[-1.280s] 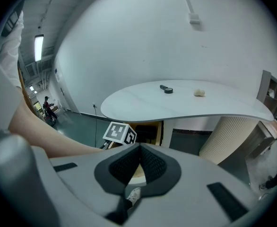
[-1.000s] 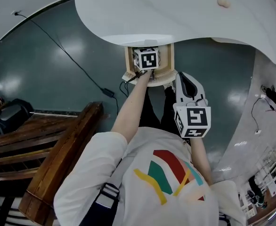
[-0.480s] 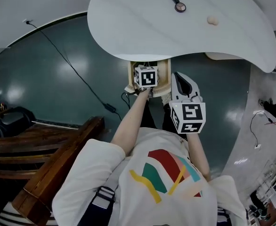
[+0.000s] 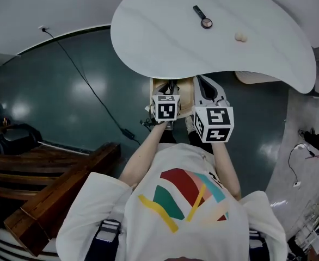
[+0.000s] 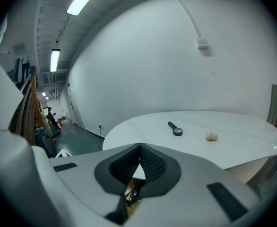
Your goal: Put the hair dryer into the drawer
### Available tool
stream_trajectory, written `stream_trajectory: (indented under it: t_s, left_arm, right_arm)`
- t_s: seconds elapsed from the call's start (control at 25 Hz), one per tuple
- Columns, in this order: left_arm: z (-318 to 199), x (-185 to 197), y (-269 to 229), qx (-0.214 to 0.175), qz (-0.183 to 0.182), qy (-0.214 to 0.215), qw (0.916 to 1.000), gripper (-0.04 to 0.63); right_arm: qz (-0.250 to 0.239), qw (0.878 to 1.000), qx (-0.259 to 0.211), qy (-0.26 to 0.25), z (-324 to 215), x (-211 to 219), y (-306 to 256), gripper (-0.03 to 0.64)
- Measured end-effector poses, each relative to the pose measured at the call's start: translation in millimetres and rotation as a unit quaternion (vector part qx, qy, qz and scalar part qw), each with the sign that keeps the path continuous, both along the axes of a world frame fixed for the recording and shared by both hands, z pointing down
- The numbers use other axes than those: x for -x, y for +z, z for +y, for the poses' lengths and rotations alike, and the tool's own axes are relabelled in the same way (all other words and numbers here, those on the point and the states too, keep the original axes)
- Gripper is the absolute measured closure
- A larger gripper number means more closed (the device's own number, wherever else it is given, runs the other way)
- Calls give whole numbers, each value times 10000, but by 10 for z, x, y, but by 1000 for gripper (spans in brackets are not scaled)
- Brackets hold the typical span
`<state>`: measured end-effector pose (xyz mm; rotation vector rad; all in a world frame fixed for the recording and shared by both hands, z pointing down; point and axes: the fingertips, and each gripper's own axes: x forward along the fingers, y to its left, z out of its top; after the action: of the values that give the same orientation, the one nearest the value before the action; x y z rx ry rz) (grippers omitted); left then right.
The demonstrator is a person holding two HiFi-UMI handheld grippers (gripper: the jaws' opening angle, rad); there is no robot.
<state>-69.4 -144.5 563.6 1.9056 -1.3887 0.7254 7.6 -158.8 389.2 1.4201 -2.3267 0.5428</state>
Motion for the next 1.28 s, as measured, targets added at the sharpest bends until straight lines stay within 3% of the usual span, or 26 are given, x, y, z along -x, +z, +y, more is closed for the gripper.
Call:
stream_trajectory:
  t_s: [0.12, 0.32, 0.6, 0.8, 1.28]
  left_arm:
    - [-39, -109, -307, -269, 139, 96, 9995, 530]
    - [-228, 12, -1099, -1216, 248, -237, 9920, 565]
    - [-336, 388, -1960, -2250, -447, -497, 9721, 577]
    - [-321, 423, -2169, -2465, -494, -654, 9657, 578]
    - [-216, 382, -2216, -2498, -652, -728, 9634, 578]
  right_arm:
    - [-56, 9999, -100, -69, -101, -20, -68, 606]
    - [-140, 9996, -201, -133, -192, -26, -151, 606]
    - [-185, 9994, -158, -264, -167, 35, -100, 606]
    - [-119, 9990, -106, -423, -139, 38, -59, 606]
    - [-71, 9972, -271, -695, -112, 133, -101, 606]
